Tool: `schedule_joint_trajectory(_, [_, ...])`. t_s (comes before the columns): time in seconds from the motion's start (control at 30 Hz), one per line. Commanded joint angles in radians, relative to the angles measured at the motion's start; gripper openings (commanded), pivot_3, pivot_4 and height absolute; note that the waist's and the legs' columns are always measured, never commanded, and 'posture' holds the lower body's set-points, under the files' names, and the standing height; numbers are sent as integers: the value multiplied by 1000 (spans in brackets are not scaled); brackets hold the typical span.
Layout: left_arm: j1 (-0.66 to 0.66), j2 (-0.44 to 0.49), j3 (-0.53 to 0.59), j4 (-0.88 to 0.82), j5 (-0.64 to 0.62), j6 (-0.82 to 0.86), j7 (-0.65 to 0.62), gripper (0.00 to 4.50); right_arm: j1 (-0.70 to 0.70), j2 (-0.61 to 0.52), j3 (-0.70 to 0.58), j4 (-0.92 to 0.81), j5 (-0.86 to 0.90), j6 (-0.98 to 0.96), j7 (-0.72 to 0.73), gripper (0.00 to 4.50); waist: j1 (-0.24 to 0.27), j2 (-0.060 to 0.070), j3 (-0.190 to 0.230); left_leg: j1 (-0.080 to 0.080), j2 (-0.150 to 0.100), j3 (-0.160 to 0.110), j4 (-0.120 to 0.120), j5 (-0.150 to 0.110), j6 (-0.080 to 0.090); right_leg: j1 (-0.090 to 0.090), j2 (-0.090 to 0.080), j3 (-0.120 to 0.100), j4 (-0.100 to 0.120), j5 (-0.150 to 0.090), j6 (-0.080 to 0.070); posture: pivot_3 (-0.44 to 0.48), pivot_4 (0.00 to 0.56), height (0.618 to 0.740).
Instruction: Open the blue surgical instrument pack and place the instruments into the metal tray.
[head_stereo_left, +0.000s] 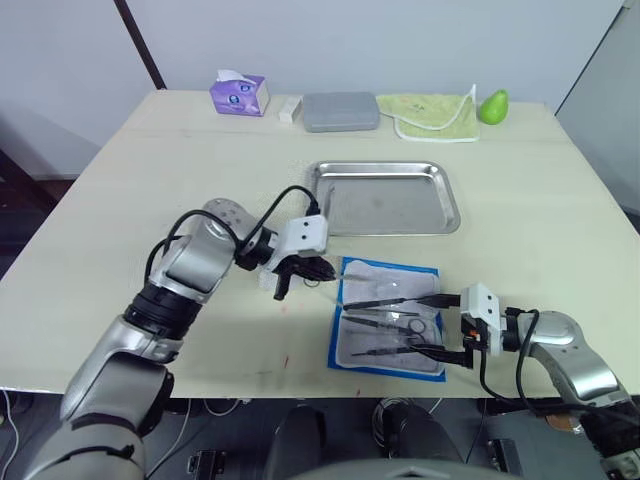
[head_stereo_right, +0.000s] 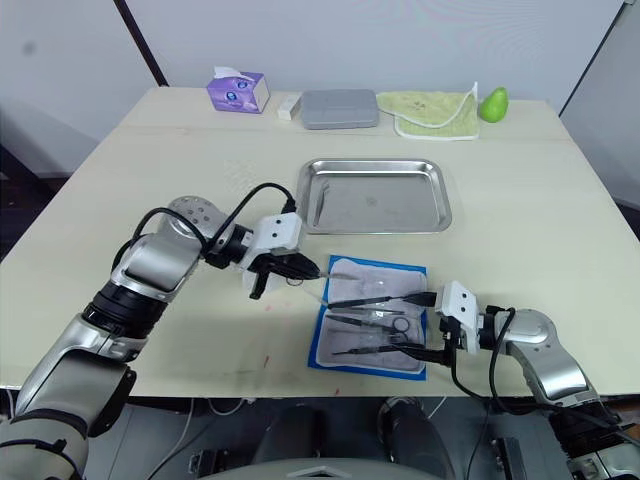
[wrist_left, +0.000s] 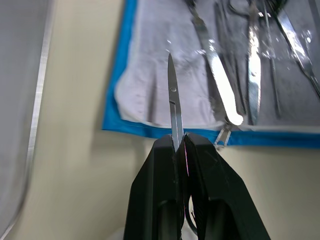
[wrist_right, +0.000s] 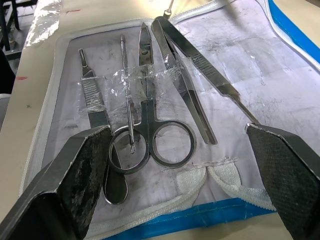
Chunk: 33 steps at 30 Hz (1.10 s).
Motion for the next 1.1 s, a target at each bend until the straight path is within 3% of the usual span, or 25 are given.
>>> schedule_joint_trajectory(0.03, [7,-3,48,-51,-40,20,21,86,33,-16,59,97,-89,50,-4,4500,0,0,0,0,0,0,0,0,0,0,0,0,0,0,0,0,150,738])
schedule_joint_trajectory(0.2, [24,-30,76,-57,-75,33,73,86,28,-18,59,100,-87,52,2,4500,0,0,0,0,0,0,0,0,0,0,0,0,0,0,0,0,150,738])
schedule_joint_trajectory(0.43, [22,-123,145,-41,-100,136,249,86,25,-19,55,102,-87,52,5,4500,0,-1,0,0,0,0,0,0,0,0,0,0,0,1,1,0,150,738])
schedule_joint_trajectory(0.63, [-43,-283,246,-18,-113,332,530,86,28,-20,52,99,-84,55,2,4500,1,-2,1,0,0,0,0,0,0,0,0,0,1,2,3,0,150,738])
schedule_joint_trajectory(0.97, [-173,-510,301,39,2,495,1021,86,29,-24,47,90,-79,61,1,4500,1,-3,1,0,-1,-1,0,0,0,1,0,0,1,3,4,0,150,738])
schedule_joint_trajectory(1.1, [-245,-617,345,164,23,482,1190,86,24,-26,46,89,-78,65,4,4500,1,-3,1,0,-1,-1,0,0,0,1,0,0,1,3,4,0,150,738])
